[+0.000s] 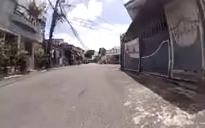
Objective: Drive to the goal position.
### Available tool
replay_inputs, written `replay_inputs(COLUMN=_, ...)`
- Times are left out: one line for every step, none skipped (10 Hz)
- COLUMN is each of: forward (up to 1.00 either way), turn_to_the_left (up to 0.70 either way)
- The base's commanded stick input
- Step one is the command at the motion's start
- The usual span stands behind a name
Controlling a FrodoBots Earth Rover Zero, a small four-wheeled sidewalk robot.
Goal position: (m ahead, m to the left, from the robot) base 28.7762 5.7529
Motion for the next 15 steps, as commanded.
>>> replay_inputs(forward=0.7, turn_to_the_left=0.0)
replay_inputs(forward=0.7, turn_to_the_left=0.0)
replay_inputs(forward=0.7, turn_to_the_left=0.0)
replay_inputs(forward=0.7, turn_to_the_left=0.0)
replay_inputs(forward=0.7, turn_to_the_left=0.0)
replay_inputs(forward=0.7, turn_to_the_left=0.0)
replay_inputs(forward=0.7, turn_to_the_left=0.0)
replay_inputs(forward=0.7, turn_to_the_left=0.0)
replay_inputs(forward=0.7, turn_to_the_left=0.0)
replay_inputs(forward=0.7, turn_to_the_left=0.0)
replay_inputs(forward=0.7, turn_to_the_left=0.0)
replay_inputs(forward=0.7, turn_to_the_left=0.0)
replay_inputs(forward=0.7, turn_to_the_left=0.08)
replay_inputs(forward=0.7, turn_to_the_left=0.23)
replay_inputs(forward=0.7, turn_to_the_left=0.35)
